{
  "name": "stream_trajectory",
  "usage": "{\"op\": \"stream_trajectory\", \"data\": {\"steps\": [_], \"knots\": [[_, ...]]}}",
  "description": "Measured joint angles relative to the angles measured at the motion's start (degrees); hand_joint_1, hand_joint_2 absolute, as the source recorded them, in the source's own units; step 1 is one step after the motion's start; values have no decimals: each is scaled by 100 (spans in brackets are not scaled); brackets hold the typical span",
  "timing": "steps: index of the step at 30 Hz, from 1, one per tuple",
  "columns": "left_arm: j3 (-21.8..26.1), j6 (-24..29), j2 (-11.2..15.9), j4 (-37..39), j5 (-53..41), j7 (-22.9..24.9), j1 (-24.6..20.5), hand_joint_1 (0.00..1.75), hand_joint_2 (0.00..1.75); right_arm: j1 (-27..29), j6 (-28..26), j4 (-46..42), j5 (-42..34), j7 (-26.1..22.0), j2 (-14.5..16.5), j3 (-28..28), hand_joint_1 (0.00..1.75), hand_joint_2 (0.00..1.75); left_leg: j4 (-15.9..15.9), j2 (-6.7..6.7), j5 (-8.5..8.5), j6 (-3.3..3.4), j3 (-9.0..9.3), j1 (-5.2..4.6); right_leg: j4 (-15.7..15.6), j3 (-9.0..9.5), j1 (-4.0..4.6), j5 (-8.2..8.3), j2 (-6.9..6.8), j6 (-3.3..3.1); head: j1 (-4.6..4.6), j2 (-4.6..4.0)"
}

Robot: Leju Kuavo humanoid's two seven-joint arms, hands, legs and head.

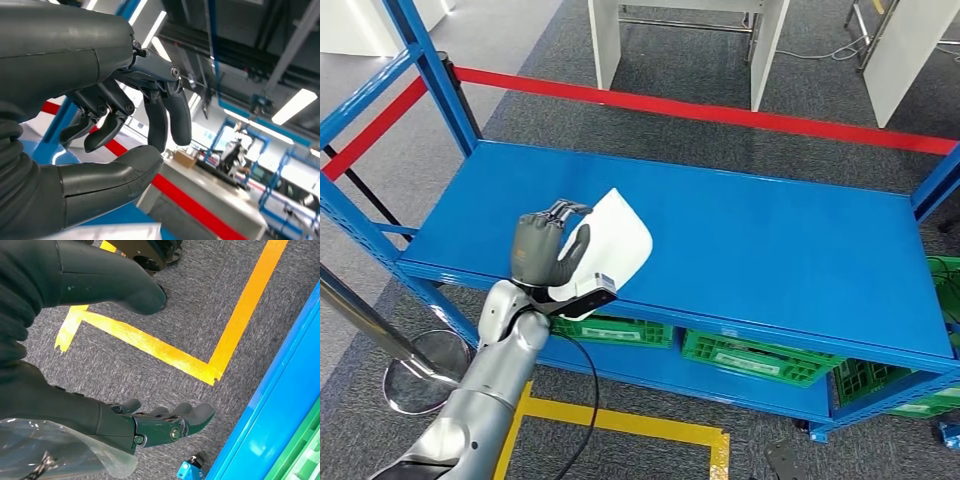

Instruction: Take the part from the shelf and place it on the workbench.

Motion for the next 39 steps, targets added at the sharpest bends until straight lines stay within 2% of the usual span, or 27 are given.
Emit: {"op": "stream_trajectory", "data": {"steps": [6, 10, 12, 16, 24, 29, 36, 39], "knots": [[174, 0, -82, -186, 80, -3, 38, 175, 175, -2, -4, 0, -13, 20, 2, 19, 0, 175, 0, 0, 0, 0, 0, 0, 0, 1, 0, 0, -1, 0, 1, 0], [222, 0, -98, -146, -24, 208, 42, 175, 175, -2, -4, 0, -9, 34, 2, 34, 0, 175, 0, 0, 0, 0, 0, -1, 0, 0, -1, 0, 0, 0, 1, 0], [197, 0, -80, -74, -73, 430, 31, 175, 175, -2, -3, 0, 10, 34, 2, 34, 0, 175, 1, 0, 0, 0, 0, -1, 0, 0, -1, 0, -1, 0, 0, 0], [9, -1, 59, 319, -516, 1244, -95, 175, 175, -1, 4, 0, 45, 32, 2, 33, 0, 175, 1, 0, 0, 0, 1, 0, 0, 0, 0, 1, 1, 0, -1, 0], [-381, -1, 423, 932, -725, 1909, -308, 175, 175, 0, 13, 0, 52, 32, 2, 31, 0, 175, 0, 2, 0, 0, 1, 0, 0, -1, 0, 1, 3, 0, 0, 0], [-464, 0, 642, 1155, -378, 1777, -352, 175, 175, 3, 14, 0, 52, 32, -1, 31, 0, 175, 0, 1, 0, 0, 1, 0, 1, -1, 0, 1, 1, -1, 0, 0], [-524, 0, 698, 1422, -33, 1294, -441, 175, 175, 7, 14, 0, 52, 18, -1, 27, 0, 175, 1, 1, 0, 0, 0, -1, 0, 0, -1, 1, 2, 0, 1, 0], [-562, 0, 711, 1504, 21, 1204, -474, 44, 175, 7, 16, 0, 55, 2, -1, 27, 0, 175, 1, 1, 0, 0, 0, -1, 0, 0, -1, 1, 1, 0, 0, 0]]}}
